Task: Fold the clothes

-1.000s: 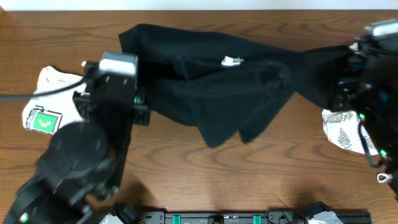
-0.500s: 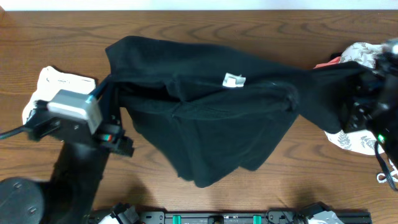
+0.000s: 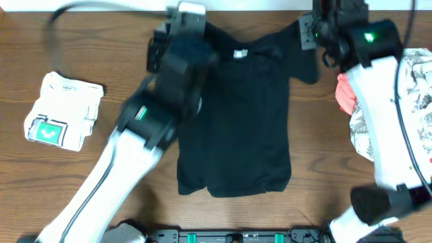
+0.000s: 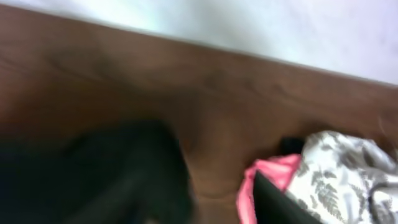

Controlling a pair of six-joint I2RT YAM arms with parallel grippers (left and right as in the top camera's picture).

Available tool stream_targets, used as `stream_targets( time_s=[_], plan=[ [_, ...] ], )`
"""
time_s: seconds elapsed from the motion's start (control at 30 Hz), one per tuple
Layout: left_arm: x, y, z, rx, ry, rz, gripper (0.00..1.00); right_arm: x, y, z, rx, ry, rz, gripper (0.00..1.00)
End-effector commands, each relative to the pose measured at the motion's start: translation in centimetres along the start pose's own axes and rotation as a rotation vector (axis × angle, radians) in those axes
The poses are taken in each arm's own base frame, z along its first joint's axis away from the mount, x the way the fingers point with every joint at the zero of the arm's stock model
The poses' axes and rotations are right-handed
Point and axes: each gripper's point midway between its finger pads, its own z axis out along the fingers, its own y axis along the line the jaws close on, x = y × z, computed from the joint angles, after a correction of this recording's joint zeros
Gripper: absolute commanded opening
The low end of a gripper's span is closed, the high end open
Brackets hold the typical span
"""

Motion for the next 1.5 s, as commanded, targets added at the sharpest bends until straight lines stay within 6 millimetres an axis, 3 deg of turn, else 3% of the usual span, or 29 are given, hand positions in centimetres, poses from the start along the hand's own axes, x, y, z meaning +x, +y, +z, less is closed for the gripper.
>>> stream_targets(
  time_s=[0.0,0.1,0.23,0.33,0.47,0.57,0.7,0.97,1.2,1.47],
  plan=[
    [1.2,1.4,2.2,-0.067,0.053,0.019,0.98,0.0,-2.6,-1.2,0.055,-0.005,0.046,0.74],
    [1.8,2.0,2.7,-0.081,0.076,0.027,0.98,0.1,-3.2,-2.1,0.06,-0.012,0.055,0.77],
    [1.7,3.5,1.7,-0.096,0.074,-0.002,0.98,1.3,-2.7,-4.6,-0.001,0.013,0.05,0.72],
    [3.2,4.5,0.3,-0.09,0.134,-0.037,0.98,5.2,-1.0,-6.5,-0.117,0.153,0.028,0.72],
    [7.6,3.0,-1.6,0.043,0.313,-0.035,0.98,11.3,1.6,-8.4,-0.271,0.412,0.017,0.67],
    [10.6,2.5,-2.4,0.068,0.436,-0.037,0.98,14.3,3.9,-8.9,-0.377,0.541,0.005,0.63],
    [12.6,3.3,-2.5,0.023,0.517,-0.082,0.98,17.1,7.3,-7.6,-0.461,0.622,-0.071,0.61],
    [13.8,6.1,-1.3,-0.01,0.571,-0.189,0.98,24.5,13.7,-2.0,-0.486,0.699,-0.137,0.62],
    [14.4,7.5,-0.5,-0.006,0.598,-0.262,0.98,32.3,16.6,-0.9,-0.55,0.813,-0.193,0.63],
    [14.3,7.4,-0.4,-0.003,0.591,-0.267,0.98,37.5,18.0,-0.3,-0.574,0.873,-0.162,0.63]
  ],
)
